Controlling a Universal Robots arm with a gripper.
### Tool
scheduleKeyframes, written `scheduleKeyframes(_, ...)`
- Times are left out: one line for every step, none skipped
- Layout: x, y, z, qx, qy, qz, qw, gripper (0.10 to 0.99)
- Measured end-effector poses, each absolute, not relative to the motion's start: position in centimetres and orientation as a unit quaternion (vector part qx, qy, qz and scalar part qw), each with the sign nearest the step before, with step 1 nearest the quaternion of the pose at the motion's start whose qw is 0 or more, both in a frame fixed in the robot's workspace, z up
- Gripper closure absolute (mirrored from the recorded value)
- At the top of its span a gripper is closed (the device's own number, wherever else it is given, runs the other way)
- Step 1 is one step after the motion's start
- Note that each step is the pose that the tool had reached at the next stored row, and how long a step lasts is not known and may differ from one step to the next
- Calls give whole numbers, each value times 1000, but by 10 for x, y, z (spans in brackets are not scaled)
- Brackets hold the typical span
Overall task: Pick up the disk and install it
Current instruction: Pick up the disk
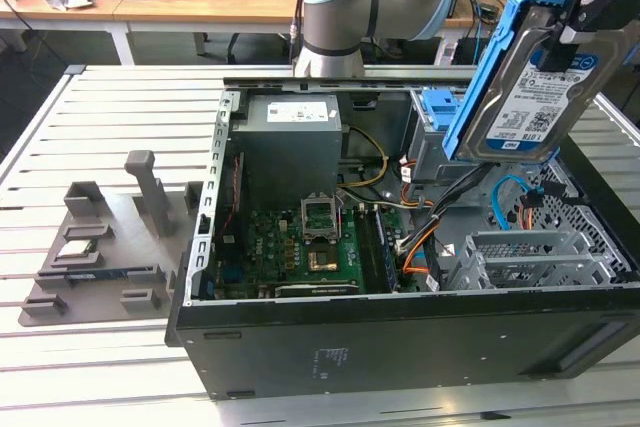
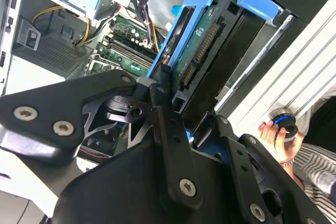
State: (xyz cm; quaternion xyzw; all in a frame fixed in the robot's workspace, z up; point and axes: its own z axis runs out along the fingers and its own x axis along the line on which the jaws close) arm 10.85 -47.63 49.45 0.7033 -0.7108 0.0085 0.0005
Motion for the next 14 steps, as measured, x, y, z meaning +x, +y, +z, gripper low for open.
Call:
scheduleKeyframes(109, -477, 494, 703, -711, 8, 1, 722)
scheduleKeyframes(109, -479, 494, 703, -711, 8, 0, 722)
scheduleKeyframes(109, -480, 494, 703, -711, 8, 0, 722)
scheduleKeyframes(109, -480, 494, 703, -711, 8, 1, 722)
scheduleKeyframes(109, -481, 494, 703, -711, 8, 1, 722)
scheduleKeyframes(109, -482, 494, 703, -711, 9, 1, 722)
scheduleKeyframes(109, -484, 494, 703, -711, 8, 1, 722)
scheduleKeyframes(109, -485, 494, 703, -711, 8, 0, 722)
scheduleKeyframes(109, -486, 494, 703, -711, 8, 1, 722)
scheduleKeyframes(109, -487, 494, 703, -711, 8, 1, 722)
scheduleKeyframes(108, -487, 494, 703, -711, 8, 0, 722)
scheduleKeyframes(109, -489, 494, 703, -711, 8, 0, 722)
scheduleKeyframes(109, -490, 494, 703, -711, 8, 0, 722)
scheduleKeyframes(109, -491, 494, 703, -711, 8, 1, 722)
